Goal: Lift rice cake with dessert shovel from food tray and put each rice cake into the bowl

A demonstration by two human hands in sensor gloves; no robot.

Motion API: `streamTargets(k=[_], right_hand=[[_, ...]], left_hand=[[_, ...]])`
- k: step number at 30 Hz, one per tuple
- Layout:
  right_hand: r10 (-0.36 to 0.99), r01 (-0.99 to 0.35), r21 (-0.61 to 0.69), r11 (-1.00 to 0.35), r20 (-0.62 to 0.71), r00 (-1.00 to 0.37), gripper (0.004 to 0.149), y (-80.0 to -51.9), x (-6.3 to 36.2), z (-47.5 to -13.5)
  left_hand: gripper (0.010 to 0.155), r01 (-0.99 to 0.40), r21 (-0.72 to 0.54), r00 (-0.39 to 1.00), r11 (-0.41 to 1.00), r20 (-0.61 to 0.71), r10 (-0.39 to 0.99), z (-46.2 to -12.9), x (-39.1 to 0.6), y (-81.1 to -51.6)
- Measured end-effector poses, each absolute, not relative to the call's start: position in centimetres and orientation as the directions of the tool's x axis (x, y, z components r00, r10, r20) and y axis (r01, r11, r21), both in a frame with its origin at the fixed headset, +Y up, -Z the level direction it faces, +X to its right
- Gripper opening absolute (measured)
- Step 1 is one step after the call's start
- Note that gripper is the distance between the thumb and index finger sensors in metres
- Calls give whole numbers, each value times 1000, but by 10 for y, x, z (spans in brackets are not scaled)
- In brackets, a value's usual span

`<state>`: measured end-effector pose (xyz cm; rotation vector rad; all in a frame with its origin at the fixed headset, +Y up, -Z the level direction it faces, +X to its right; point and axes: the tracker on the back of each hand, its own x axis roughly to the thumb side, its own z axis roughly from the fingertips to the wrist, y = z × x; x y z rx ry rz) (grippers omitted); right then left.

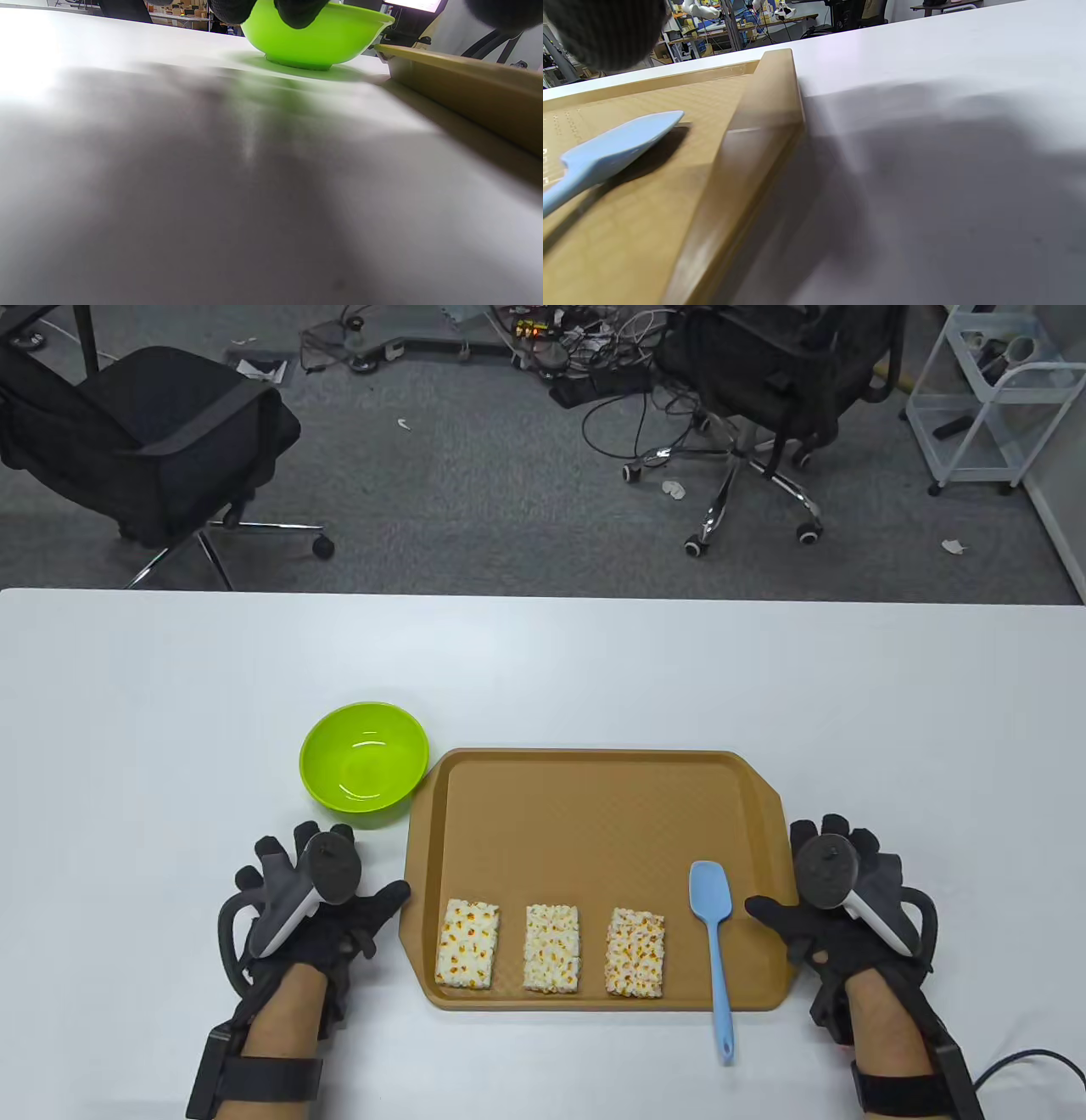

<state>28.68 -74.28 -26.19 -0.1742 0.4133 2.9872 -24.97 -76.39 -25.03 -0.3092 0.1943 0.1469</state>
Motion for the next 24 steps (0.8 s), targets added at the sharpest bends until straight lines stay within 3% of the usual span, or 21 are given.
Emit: streamTargets(k=[18, 24], right_hand=[[132, -164, 257, -952, -135, -982, 100, -744, 289, -262], [140, -166, 248, -955, -120, -983, 100, -741, 286, -261]], left_hand=[[99, -144, -244, 981, 959, -161, 107, -251, -234, -765], [100, -280, -117, 945, 953, -210, 251, -252, -240, -759]])
